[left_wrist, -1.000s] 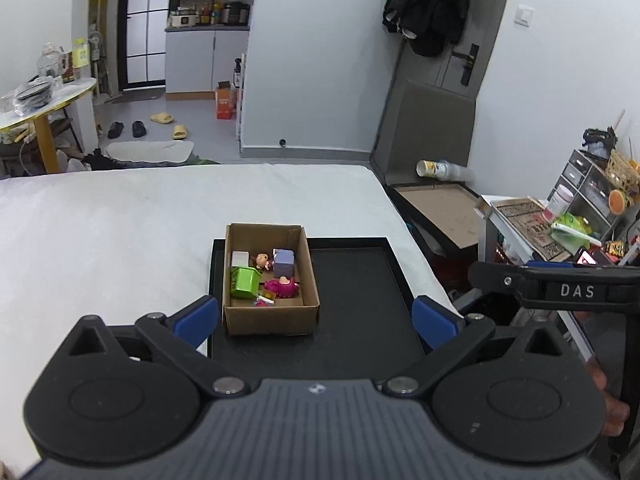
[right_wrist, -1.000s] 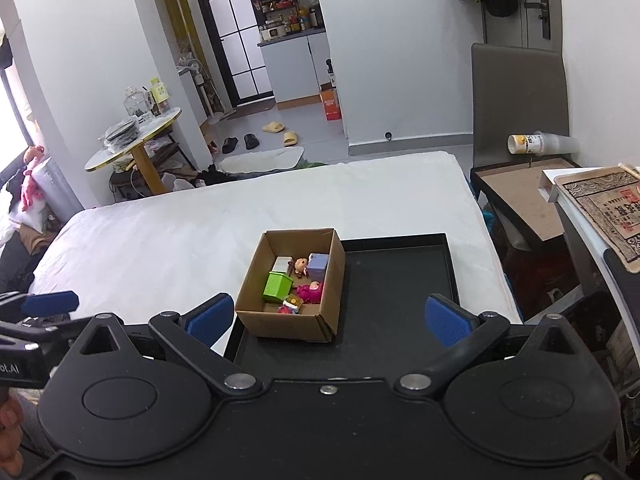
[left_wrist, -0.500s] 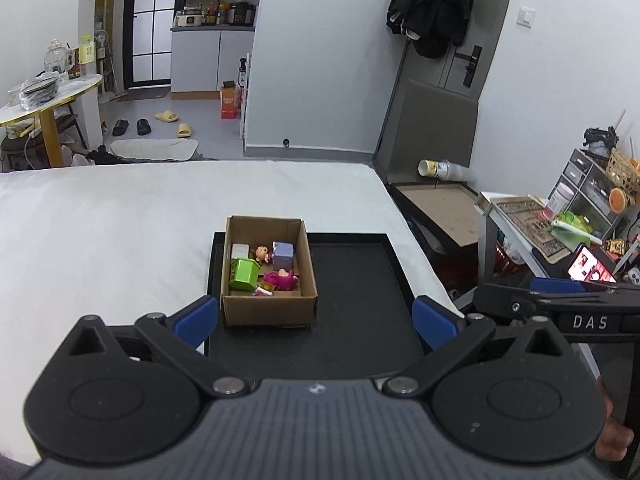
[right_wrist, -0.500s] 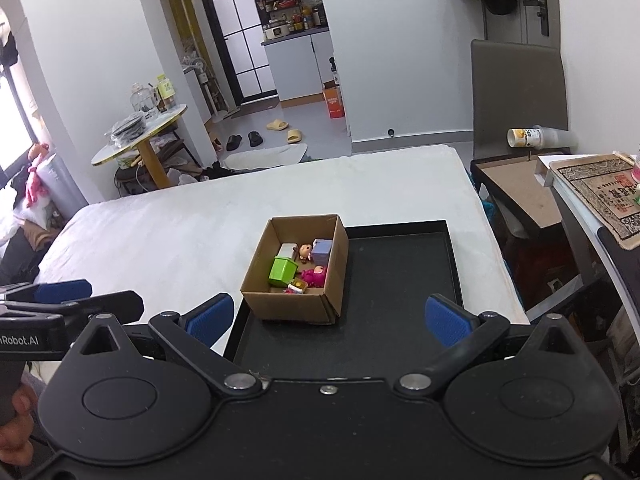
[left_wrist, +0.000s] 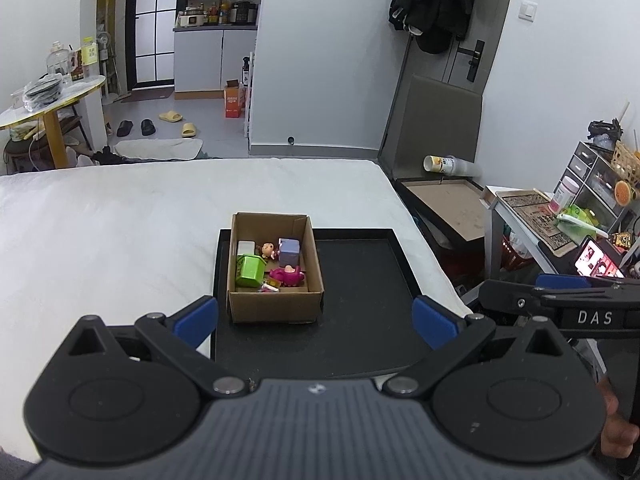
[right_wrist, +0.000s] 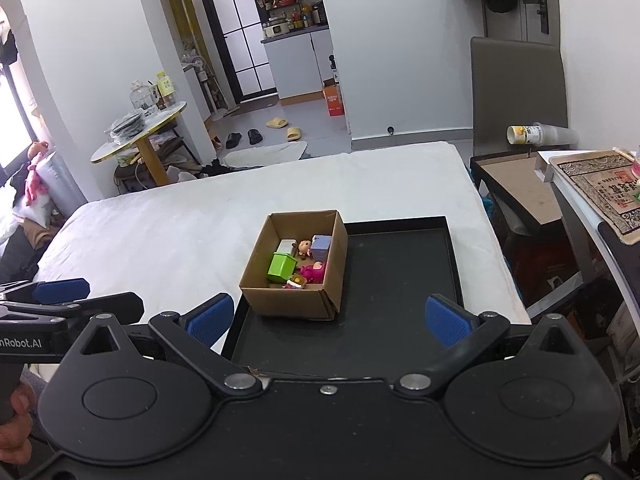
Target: Organize rigid objects
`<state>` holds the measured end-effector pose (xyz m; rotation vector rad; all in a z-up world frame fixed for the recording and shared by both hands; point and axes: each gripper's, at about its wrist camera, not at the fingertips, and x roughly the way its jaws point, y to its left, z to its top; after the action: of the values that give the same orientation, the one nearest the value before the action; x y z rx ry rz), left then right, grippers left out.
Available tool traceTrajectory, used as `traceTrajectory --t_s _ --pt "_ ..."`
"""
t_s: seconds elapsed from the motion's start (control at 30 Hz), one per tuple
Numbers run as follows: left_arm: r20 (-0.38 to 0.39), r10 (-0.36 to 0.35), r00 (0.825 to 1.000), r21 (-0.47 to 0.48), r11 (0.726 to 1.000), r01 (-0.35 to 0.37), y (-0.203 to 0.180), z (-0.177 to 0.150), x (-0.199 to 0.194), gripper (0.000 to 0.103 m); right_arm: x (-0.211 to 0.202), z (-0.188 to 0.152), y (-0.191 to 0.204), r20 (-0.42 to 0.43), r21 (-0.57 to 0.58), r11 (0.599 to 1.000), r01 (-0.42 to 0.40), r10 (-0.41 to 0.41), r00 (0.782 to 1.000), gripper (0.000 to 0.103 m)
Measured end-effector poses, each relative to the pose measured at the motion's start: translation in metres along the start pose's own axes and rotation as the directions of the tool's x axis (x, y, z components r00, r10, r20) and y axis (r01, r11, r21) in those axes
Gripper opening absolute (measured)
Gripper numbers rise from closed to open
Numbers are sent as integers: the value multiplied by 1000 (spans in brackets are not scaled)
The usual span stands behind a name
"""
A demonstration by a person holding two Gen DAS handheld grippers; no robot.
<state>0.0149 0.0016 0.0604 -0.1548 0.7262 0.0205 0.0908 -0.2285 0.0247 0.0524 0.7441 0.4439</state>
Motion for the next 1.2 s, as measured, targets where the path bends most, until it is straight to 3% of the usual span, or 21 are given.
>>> traceTrajectory --t_s 0.5,1.2 --pt "2 28 1000 -16 999 -28 4 2 -2 103 2 3 4 -6 5 1000 -2 2 1000 103" --pt "-5 7 1000 -5 1000 -7 2 2 0 103 4 3 6 -19 -4 1000 15 -15 1000 103"
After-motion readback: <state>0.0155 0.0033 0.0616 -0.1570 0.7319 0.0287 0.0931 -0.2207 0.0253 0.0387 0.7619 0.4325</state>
